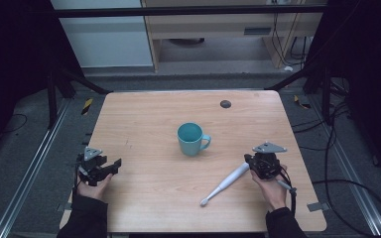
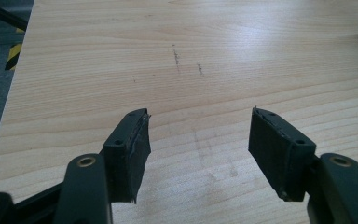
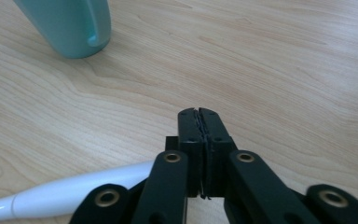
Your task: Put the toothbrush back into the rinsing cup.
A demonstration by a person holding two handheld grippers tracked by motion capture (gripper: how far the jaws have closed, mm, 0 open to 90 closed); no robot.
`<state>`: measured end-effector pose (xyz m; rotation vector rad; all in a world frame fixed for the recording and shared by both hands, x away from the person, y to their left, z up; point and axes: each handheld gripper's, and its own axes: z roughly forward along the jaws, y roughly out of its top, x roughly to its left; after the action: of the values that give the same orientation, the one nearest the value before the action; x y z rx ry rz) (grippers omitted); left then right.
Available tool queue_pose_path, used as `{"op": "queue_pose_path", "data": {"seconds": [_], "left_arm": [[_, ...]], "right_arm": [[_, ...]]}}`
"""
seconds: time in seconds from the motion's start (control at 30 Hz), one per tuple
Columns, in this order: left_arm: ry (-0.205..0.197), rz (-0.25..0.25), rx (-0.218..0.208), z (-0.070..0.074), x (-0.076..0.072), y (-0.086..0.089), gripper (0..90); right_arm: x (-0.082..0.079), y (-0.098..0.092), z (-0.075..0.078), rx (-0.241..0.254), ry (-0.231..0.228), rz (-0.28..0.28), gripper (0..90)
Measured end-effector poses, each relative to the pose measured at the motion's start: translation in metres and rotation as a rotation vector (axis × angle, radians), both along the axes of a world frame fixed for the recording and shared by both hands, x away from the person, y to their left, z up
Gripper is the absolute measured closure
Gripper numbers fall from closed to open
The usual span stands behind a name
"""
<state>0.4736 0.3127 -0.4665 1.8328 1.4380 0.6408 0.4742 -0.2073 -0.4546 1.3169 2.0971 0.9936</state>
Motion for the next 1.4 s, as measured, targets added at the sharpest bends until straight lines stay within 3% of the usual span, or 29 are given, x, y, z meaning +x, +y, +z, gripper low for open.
{"op": "queue_pose_path", "data": {"seconds": [0.6, 1.4], "left_arm": [[0.01, -0.008, 0.006, -0.001, 0.001, 0.0, 39.1], [0.006, -0.008, 0.005, 0.0, -0.001, 0.0, 40.1]], "right_arm": [[0.022, 0.003, -0.02, -0.038, 0.073, -0.013, 90.0], [0.01, -0.006, -0.023, -0.077, 0.121, -0.023, 89.9]]}}
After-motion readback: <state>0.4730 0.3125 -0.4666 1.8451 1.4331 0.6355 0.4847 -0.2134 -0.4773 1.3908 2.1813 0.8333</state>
